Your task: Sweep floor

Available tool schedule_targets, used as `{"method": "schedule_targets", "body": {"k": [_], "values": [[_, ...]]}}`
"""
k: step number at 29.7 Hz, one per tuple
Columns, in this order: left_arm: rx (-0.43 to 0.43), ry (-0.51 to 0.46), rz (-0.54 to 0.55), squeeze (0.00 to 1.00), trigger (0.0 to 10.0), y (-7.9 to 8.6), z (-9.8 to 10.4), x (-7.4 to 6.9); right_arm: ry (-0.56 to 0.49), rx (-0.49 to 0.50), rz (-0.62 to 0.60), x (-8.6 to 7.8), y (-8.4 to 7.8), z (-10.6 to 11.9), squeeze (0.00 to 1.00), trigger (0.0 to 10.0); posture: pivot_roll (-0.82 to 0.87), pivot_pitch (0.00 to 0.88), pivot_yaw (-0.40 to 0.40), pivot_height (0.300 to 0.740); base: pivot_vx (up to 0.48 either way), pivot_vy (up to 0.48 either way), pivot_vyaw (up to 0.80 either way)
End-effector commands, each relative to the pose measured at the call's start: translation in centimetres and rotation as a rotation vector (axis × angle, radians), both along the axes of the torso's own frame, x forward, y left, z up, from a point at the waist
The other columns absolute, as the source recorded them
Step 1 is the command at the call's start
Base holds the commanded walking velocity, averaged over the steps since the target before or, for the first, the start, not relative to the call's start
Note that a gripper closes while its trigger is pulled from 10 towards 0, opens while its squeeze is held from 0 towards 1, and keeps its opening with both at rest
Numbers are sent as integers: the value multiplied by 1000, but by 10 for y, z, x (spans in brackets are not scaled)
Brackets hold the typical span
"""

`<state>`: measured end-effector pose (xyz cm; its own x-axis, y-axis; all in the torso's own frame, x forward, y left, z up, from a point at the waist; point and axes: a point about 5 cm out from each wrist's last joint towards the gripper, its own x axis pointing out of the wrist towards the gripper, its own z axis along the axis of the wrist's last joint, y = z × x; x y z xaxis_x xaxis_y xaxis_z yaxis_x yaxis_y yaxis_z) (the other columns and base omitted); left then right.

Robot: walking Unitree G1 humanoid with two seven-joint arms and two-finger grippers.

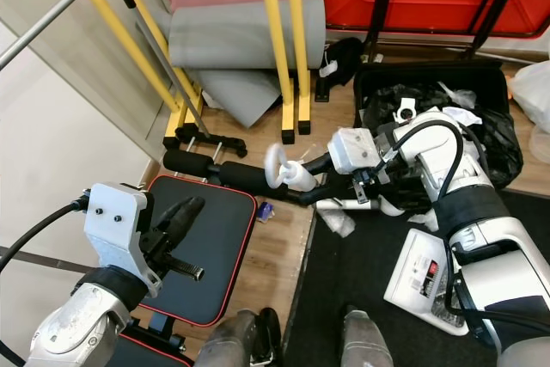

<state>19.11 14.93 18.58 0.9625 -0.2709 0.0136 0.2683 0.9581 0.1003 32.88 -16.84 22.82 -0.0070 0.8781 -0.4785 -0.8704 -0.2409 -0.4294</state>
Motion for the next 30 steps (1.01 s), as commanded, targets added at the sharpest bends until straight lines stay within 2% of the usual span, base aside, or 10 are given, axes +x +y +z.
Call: {"method": "schedule_targets", "body": {"k": [1, 2, 4, 6, 12, 19, 22, 24, 27, 30], "values": [[-2, 29, 17, 0, 10000, 2, -6, -1, 63, -7, 41, -9, 0, -1, 0, 10000, 63, 295, 57, 740, 0, 0, 0], [-2, 29, 17, 0, 10000, 2, -6, -1, 63, -7, 41, -9, 0, -1, 0, 10000, 63, 295, 57, 740, 0, 0, 0], [-6, 27, 13, 0, 10000, 1, -7, 2, 100, -18, 75, -22, -3, 10, 0, 10000, 47, 282, 53, 740, 0, 0, 0], [-6, 27, 13, 0, 10000, 1, -7, 2, 100, -18, 75, -22, -3, 10, 0, 10000, 47, 282, 53, 740, 0, 0, 0], [-12, 22, 8, 0, 10000, -1, -7, 5, 133, 17, 92, -34, -6, 28, 0, 10000, 45, 278, 50, 740, 0, 0, 0], [-15, 20, 8, 0, 10000, -1, -7, 6, 123, 41, 80, -34, -9, 39, 0, 10000, 39, 276, 48, 740, 0, 0, 0], [-19, 17, 8, 0, 10000, -2, -8, 8, 43, 78, 7, -25, -15, 56, 0, 10000, 34, 266, 45, 740, 0, 0, 0], [-20, 16, 8, 0, 10000, -2, -8, 8, 26, 93, -10, -23, -17, 60, 0, 10000, 33, 265, 45, 740, 0, 0, 0], [-23, 15, 4, 0, 10000, -3, -9, 9, 28, 159, -11, -29, -15, 74, 0, 10000, 28, 258, 44, 740, 0, 0, 0], [-24, 15, 2, 0, 10000, -3, -9, 10, 39, 175, -2, -31, -14, 78, 0, 10000, 25, 255, 43, 740, 0, 0, 0]]}}
